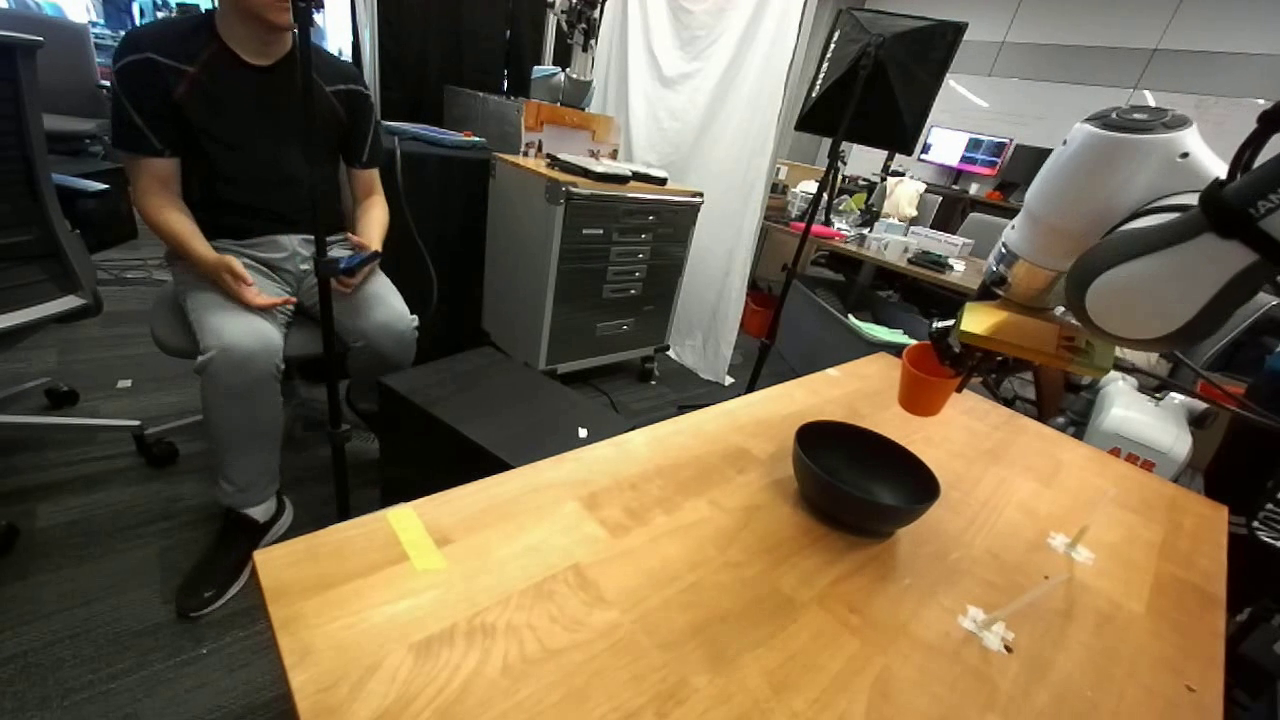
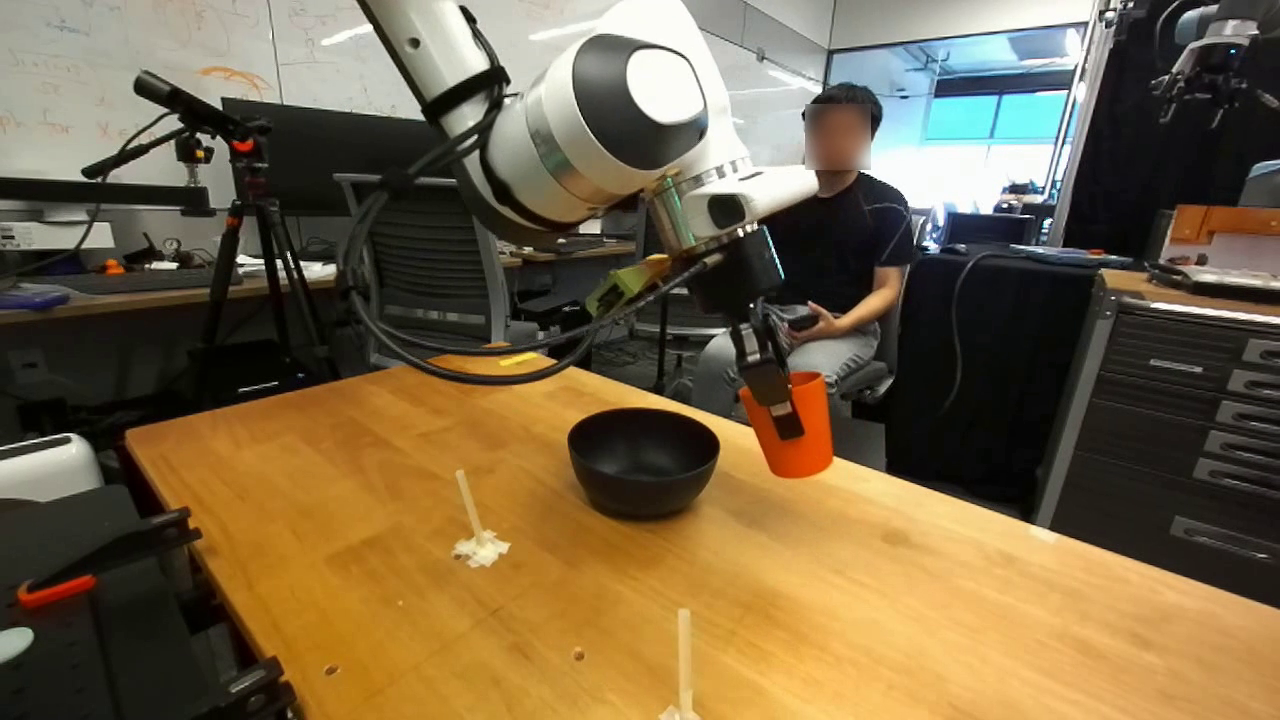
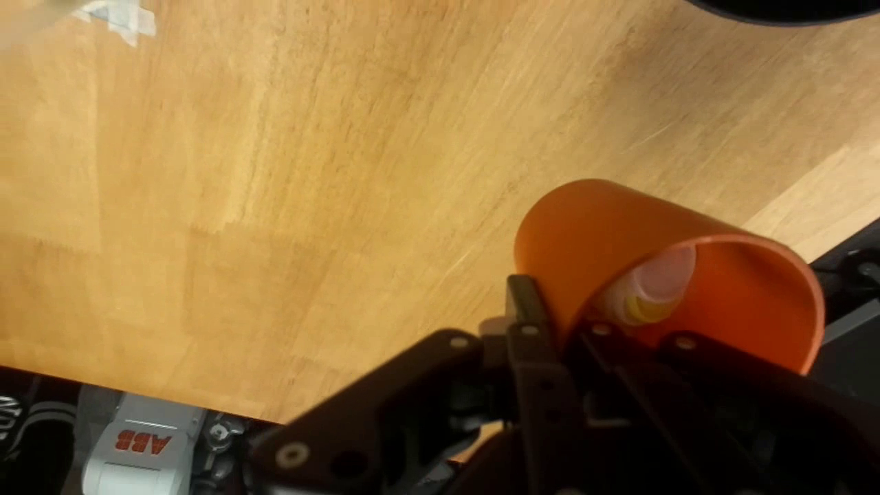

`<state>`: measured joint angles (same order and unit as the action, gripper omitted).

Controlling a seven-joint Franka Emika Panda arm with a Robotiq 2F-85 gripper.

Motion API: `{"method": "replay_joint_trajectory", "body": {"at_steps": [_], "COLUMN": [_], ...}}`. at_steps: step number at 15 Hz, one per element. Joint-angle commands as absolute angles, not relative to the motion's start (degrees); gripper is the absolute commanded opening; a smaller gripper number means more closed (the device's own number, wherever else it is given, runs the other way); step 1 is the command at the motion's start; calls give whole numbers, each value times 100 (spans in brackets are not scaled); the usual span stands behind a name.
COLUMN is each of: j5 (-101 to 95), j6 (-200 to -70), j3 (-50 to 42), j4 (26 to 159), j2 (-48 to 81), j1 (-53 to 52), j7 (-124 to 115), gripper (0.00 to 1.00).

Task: Pour the contents in the orange cup into the black bowl

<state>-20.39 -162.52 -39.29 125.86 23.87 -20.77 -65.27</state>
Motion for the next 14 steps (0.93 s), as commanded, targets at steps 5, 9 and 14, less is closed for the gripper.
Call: {"method": "replay_joint_trajectory", "body": {"at_steps": [5, 9, 14], "j5": [-3857, -4671, -6107], "j6": [-15927, -15414, -14757], "j3": [-4897, -4781, -4391], "j4": [12586, 12505, 12560], "j2": [2806, 3086, 2945], "j1": [-3675, -3890, -3795], "j7": [-8973, -10168, -11814], "gripper": [1, 1, 1]}}
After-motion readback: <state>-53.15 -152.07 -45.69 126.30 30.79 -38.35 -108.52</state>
